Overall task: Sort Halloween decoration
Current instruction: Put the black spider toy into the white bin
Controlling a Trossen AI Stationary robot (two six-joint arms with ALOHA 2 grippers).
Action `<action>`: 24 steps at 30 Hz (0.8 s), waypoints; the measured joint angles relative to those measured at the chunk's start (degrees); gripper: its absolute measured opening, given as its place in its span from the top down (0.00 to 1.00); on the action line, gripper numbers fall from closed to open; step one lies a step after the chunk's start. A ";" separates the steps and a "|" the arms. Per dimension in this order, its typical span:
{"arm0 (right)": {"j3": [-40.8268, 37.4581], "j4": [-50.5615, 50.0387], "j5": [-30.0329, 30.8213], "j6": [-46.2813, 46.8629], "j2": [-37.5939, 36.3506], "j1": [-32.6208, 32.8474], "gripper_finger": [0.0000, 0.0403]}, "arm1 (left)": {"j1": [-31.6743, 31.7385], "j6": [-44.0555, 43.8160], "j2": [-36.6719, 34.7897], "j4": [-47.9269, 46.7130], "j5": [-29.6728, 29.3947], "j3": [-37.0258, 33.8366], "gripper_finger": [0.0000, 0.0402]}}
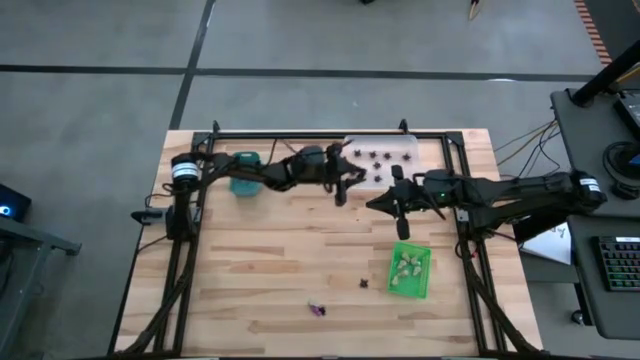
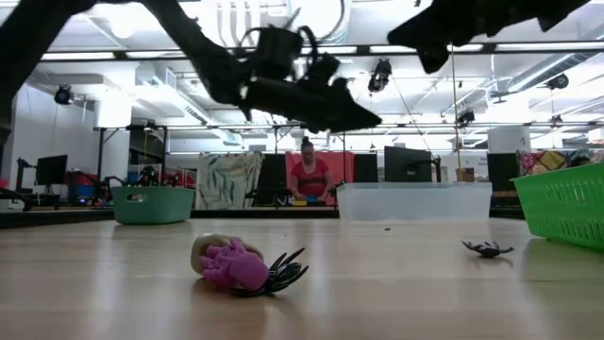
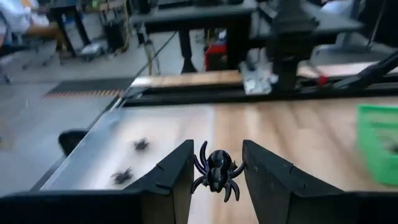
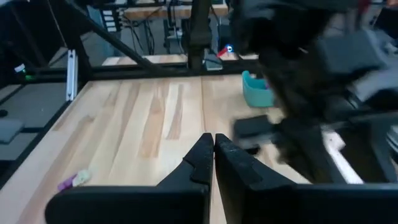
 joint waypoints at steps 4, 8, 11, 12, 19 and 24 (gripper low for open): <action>0.00 -2.13 0.00 0.35 -2.24 0.04 0.98 | 3.24 -0.21 4.51 -7.64 0.00 7.76 0.72; 0.00 -3.11 0.03 0.86 -2.82 0.13 0.98 | 5.90 -2.19 9.21 -15.26 -0.10 14.96 0.72; 0.00 -3.40 0.00 1.44 -2.66 0.15 0.98 | 7.22 -5.20 12.06 -20.06 -0.05 19.42 0.72; 0.00 -3.59 0.02 1.55 -2.64 0.15 0.98 | 7.56 -6.48 12.85 -21.14 -0.08 20.87 0.72; -0.02 -4.23 0.03 2.33 -1.87 0.14 0.98 | 7.74 -9.01 15.93 -29.10 -0.02 28.30 0.70; -0.02 -4.53 0.04 2.57 -1.52 0.15 0.98 | 7.74 -9.87 16.19 -33.68 -0.03 30.77 0.62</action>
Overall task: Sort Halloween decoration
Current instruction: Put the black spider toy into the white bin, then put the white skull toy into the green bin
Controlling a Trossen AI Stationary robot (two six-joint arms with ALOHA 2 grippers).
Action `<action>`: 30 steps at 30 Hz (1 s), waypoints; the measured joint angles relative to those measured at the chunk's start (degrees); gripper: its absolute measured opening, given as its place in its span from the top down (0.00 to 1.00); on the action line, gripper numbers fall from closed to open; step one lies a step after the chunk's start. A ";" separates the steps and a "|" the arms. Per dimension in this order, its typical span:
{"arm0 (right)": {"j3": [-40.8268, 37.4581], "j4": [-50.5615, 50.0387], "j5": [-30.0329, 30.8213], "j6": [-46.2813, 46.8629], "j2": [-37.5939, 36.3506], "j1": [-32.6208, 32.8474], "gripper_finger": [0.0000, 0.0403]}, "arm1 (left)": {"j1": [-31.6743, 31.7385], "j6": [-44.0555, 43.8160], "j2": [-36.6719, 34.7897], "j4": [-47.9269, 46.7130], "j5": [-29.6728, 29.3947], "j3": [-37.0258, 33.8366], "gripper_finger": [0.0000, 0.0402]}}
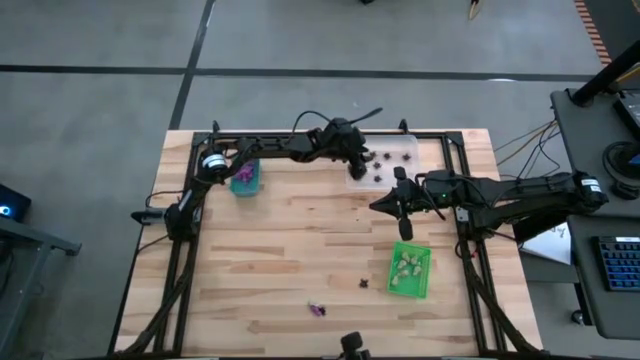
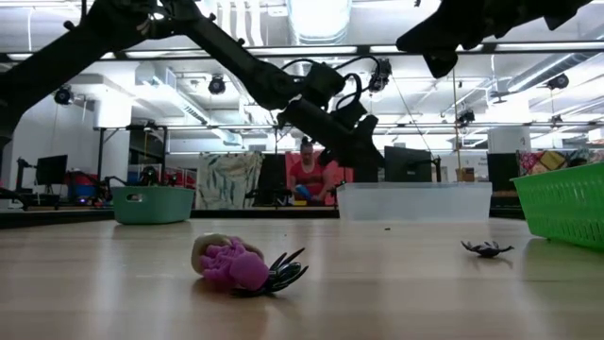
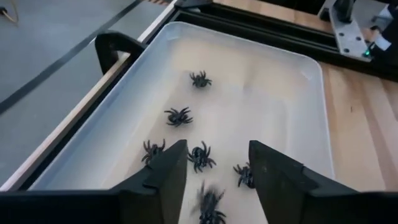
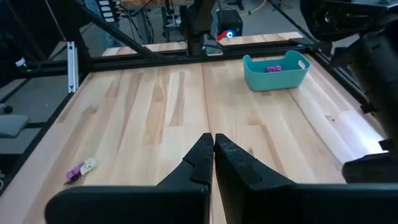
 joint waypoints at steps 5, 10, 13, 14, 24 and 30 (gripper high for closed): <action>0.00 0.01 0.00 0.53 0.06 0.00 0.98 | -0.10 -0.91 -0.03 -0.75 -0.04 1.02 0.54; 0.00 -0.14 -0.02 2.52 0.06 0.26 0.98 | -0.88 -1.10 -1.21 -1.69 0.07 0.96 0.51; 0.00 -0.50 -0.01 4.34 0.06 0.24 0.98 | -1.84 -1.10 -3.41 -2.31 0.14 0.96 0.51; 0.00 -0.46 -0.02 5.19 0.08 0.24 0.98 | -2.13 -1.10 -4.25 -2.80 0.13 0.96 0.51; 0.00 -3.77 -0.06 16.29 1.25 0.27 0.98 | -4.83 2.06 -15.74 -18.79 0.09 0.79 0.51; 0.06 -5.39 -0.86 20.31 4.61 1.25 0.98 | -9.55 3.35 -22.01 -24.64 -0.51 -3.49 0.51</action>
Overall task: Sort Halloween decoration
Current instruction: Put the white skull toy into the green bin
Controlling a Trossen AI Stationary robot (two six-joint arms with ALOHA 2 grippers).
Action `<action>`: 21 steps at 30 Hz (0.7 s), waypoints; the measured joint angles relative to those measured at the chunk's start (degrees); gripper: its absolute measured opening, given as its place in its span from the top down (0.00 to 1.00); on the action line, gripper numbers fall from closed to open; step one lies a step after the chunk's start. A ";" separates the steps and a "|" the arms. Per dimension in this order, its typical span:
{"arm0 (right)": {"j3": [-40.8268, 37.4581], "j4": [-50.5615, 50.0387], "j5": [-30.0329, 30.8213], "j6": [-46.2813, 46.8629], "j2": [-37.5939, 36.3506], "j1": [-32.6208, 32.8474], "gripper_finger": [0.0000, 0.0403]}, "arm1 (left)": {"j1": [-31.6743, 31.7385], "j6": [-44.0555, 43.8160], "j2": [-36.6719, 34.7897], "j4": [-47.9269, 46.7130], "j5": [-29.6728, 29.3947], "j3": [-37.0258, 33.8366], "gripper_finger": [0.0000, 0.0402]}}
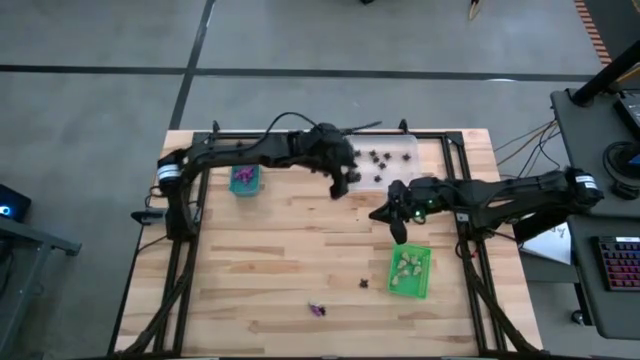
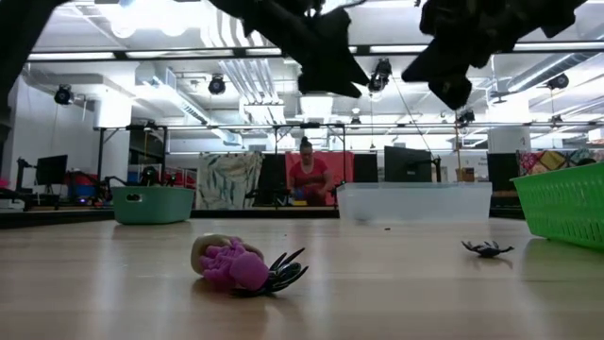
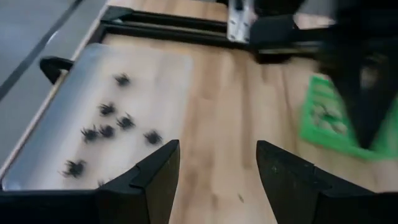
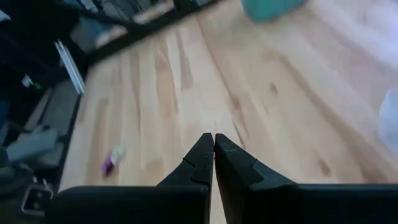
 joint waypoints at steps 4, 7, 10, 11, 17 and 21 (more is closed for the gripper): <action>2.49 -5.88 -0.23 1.23 3.23 1.15 0.98 | -4.15 0.11 -4.90 -2.29 -3.10 -5.55 0.51; 5.48 -11.71 -0.23 1.23 5.75 2.22 0.98 | -7.72 -0.04 -9.06 -2.22 -5.51 -10.85 0.51; 8.52 -17.26 -0.21 1.23 8.11 3.33 0.98 | -11.68 -0.08 -13.16 -2.00 -6.57 -16.31 0.51; 9.64 -18.32 -0.19 1.23 8.68 3.75 0.98 | -13.08 -0.23 -14.36 -2.04 -6.74 -18.01 0.51; 15.21 -27.00 -0.21 1.16 12.47 6.89 0.98 | -21.89 -1.60 -20.29 -0.76 -6.89 -27.69 0.51; 18.70 -31.23 -0.21 1.55 14.52 9.47 0.98 | -27.29 -2.82 -21.35 2.63 -6.85 -32.25 0.51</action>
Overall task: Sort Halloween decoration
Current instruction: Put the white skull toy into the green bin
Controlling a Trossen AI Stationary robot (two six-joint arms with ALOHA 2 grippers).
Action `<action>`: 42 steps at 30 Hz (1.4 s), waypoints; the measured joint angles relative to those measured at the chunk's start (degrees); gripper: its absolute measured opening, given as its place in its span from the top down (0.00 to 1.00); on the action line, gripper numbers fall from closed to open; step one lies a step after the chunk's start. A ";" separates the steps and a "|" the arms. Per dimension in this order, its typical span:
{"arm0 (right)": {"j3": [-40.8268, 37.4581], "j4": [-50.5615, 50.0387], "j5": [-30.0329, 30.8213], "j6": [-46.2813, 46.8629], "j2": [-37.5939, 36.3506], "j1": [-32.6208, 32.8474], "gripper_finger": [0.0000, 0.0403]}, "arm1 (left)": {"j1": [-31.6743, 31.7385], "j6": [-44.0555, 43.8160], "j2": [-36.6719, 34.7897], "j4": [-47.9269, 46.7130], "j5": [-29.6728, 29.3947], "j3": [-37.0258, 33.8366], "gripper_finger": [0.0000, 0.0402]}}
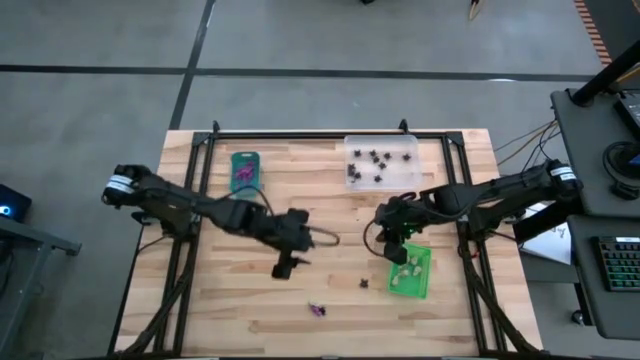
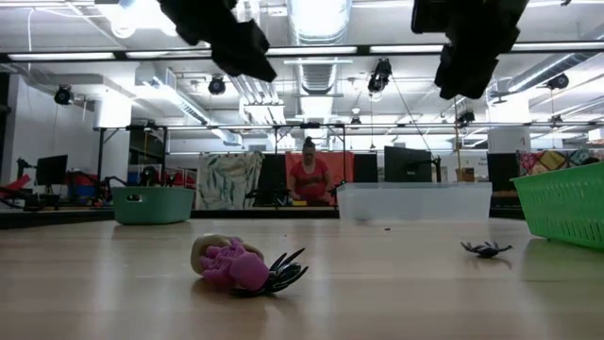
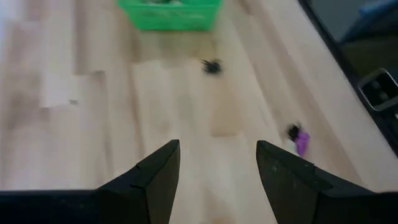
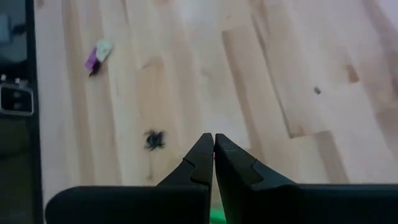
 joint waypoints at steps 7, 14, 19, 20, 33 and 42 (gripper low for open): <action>2.92 -0.79 0.00 0.26 1.30 5.49 0.98 | -6.12 -1.76 1.50 4.43 0.04 -4.54 0.51; 3.71 -3.03 -0.02 6.34 0.84 9.84 0.98 | -8.57 -4.58 1.53 5.95 -0.07 -7.41 0.51; 3.32 -6.67 -0.04 12.92 0.86 12.20 0.98 | -10.05 -5.02 2.11 11.15 -1.73 -10.09 0.51; 3.15 -7.49 -0.13 13.90 0.86 12.62 0.98 | -10.26 -5.02 2.50 13.02 -1.81 -10.63 0.52; 2.92 -7.84 0.12 17.08 0.89 14.16 0.98 | -13.52 -6.88 12.54 24.61 -3.02 -11.04 0.52; 2.88 -7.38 1.92 17.08 1.13 14.31 0.98 | -14.18 -7.20 16.83 29.22 -3.08 -10.47 0.52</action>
